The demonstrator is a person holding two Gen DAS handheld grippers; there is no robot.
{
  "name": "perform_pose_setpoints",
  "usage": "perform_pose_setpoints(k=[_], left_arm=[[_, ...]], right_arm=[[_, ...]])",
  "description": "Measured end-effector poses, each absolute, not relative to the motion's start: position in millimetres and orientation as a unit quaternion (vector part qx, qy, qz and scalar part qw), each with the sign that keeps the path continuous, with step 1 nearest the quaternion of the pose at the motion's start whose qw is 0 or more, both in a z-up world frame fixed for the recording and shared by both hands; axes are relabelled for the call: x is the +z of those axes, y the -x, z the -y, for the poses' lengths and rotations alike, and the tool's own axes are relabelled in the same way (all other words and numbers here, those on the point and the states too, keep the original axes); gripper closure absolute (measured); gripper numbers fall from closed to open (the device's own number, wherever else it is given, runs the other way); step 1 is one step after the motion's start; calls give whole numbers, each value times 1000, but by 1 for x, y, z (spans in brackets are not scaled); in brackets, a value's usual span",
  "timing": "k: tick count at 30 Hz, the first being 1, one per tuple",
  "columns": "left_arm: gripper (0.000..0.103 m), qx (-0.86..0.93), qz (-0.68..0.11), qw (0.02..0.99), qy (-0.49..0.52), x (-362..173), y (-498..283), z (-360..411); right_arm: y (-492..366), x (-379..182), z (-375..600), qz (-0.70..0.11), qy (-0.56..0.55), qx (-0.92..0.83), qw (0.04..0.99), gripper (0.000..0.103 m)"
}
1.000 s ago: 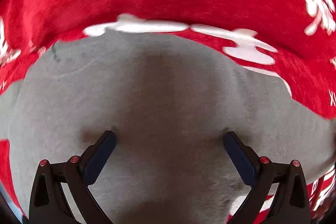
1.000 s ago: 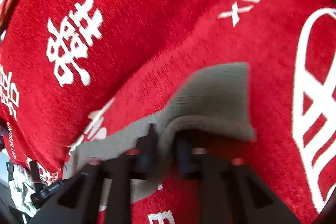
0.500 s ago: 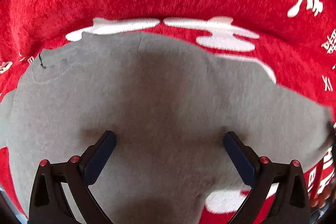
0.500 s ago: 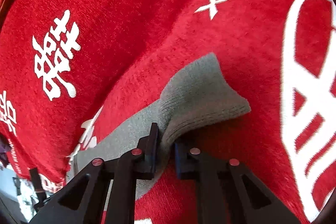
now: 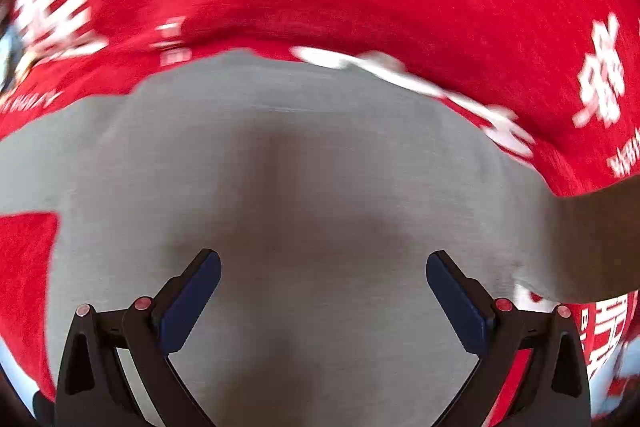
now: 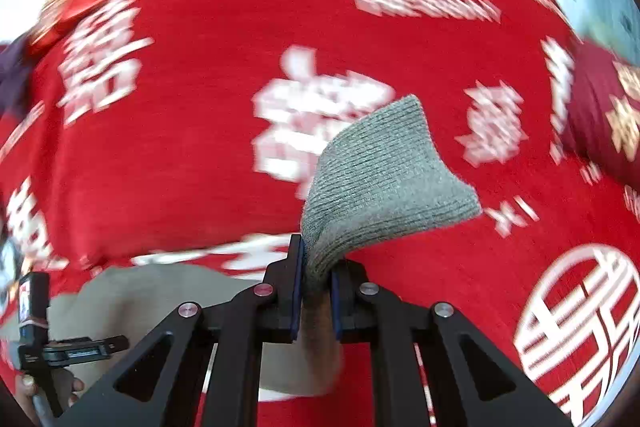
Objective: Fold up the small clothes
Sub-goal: 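Carry the held sleeve across the sweatshirt body toward the left gripper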
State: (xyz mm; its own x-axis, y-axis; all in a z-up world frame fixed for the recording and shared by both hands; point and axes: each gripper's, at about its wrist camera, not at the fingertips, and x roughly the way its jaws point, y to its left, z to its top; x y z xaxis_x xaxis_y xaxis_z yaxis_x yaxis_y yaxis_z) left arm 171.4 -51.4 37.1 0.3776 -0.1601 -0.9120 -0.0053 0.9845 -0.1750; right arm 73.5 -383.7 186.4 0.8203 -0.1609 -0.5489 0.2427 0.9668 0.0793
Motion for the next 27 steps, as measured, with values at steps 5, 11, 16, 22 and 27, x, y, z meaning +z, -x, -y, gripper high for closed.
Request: perform_pose_setpoints(k=[5,11,16,22,27], left_arm=[[0,4,-545,827,137,32,-153,-46],[0,46,-548,820,160,12,-138,-116],[0,63,-553,812,175,-11,-118,-156],[0,63,-559,803,198,-28,-110,-174],[0,57,-559,805,190,-26,-108,-162]], right_arm=[[-114,190,250,-285,37,-30,957,91],[-157,127,128,-350,105,32,930,91],[-174,64,77,-414,133,51,899,91],[-160,50,57,-415,156,55,895,91],[-164,59,54,-408,164,49,897,91]])
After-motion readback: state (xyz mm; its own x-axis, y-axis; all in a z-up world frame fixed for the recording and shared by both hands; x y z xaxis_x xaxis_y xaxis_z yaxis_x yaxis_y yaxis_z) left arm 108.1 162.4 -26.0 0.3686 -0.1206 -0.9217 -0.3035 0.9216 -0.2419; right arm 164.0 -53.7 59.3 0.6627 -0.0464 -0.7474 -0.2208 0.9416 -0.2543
